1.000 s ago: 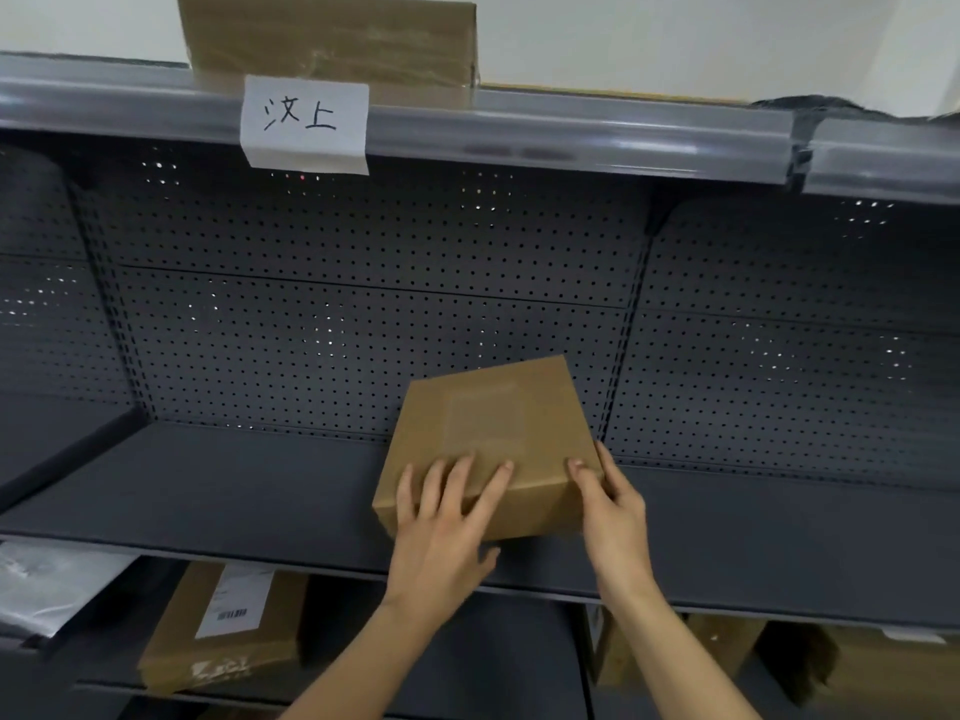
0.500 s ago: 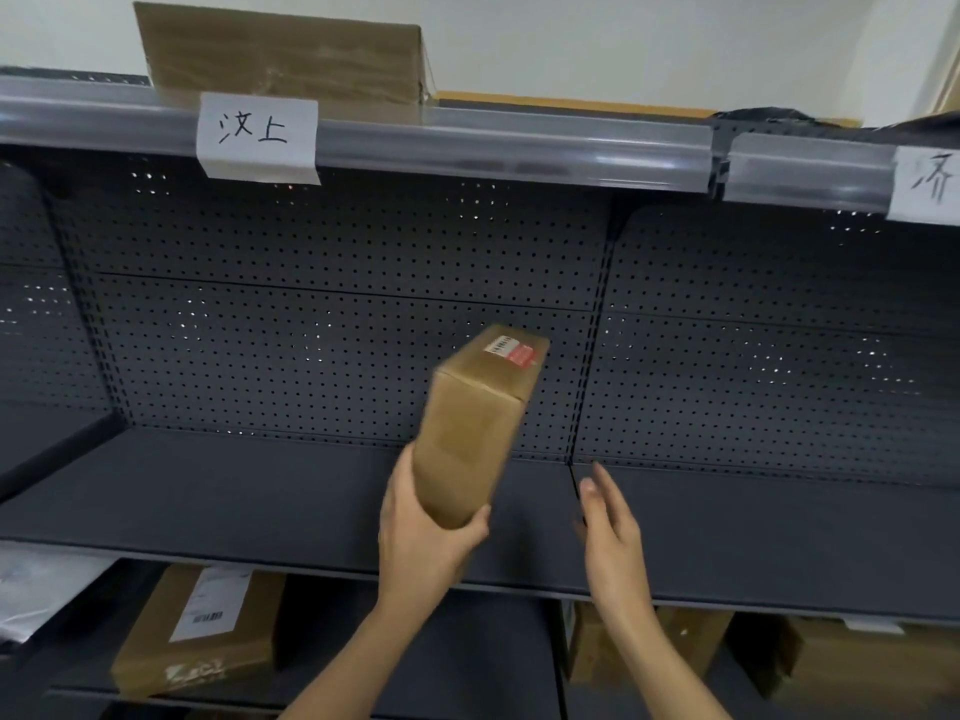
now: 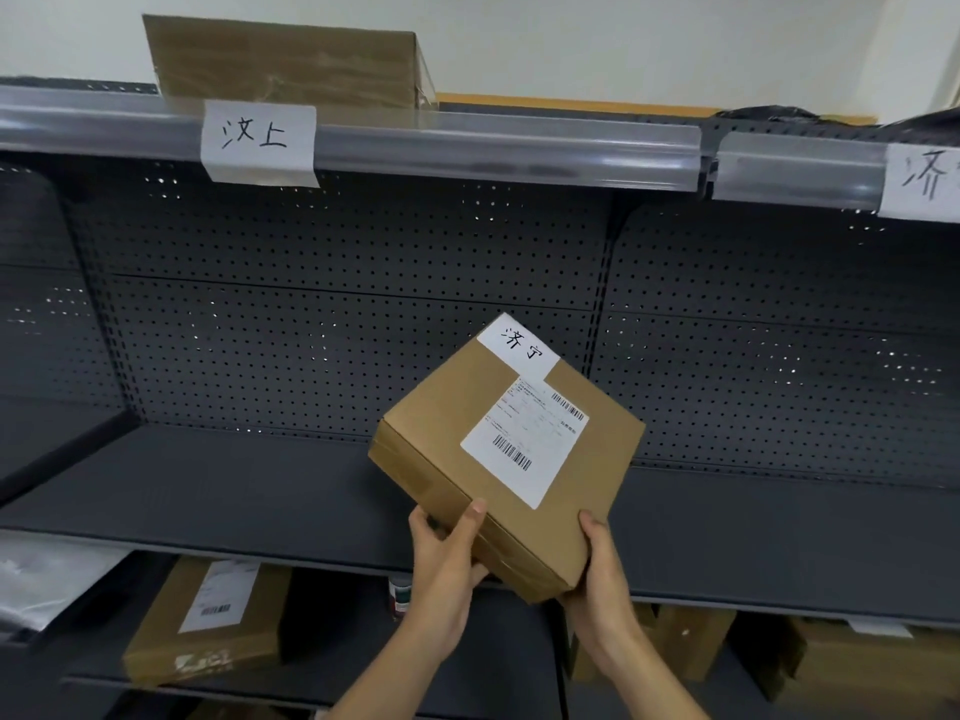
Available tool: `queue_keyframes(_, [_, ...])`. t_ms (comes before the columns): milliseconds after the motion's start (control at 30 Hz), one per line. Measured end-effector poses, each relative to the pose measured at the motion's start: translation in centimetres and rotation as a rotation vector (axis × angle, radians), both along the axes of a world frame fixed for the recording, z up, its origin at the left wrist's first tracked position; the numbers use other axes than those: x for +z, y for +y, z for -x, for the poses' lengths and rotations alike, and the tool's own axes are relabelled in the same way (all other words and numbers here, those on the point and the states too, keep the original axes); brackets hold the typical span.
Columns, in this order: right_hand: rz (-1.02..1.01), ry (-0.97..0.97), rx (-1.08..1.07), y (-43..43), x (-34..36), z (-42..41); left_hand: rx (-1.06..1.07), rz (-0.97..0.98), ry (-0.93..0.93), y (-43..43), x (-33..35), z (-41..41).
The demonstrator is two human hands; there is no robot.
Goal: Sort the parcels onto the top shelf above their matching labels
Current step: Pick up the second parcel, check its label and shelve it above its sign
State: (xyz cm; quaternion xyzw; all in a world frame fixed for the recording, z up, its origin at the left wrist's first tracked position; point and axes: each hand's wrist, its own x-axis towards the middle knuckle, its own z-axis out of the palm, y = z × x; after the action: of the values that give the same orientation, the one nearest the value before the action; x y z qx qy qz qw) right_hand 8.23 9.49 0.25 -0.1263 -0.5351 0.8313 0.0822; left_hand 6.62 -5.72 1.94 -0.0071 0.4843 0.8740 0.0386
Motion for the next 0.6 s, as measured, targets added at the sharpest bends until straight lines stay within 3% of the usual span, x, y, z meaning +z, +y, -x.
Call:
queue_keyframes(200, [-0.101,0.048,-0.093,2.9,0.3,-0.6,0.007,0.134,0.047,-2.3,-0.8,0.2])
queue_keyframes(467, [-0.248,0.016,-0.032,6.5,0.7,-2.2,-0.011,0.36,0.204,-5.2,-1.3,1.7])
queue_keyframes(600, [-0.362,0.013,-0.025,6.9,1.3,-2.6,-0.079,0.346,0.221,-4.4,-1.6,1.0])
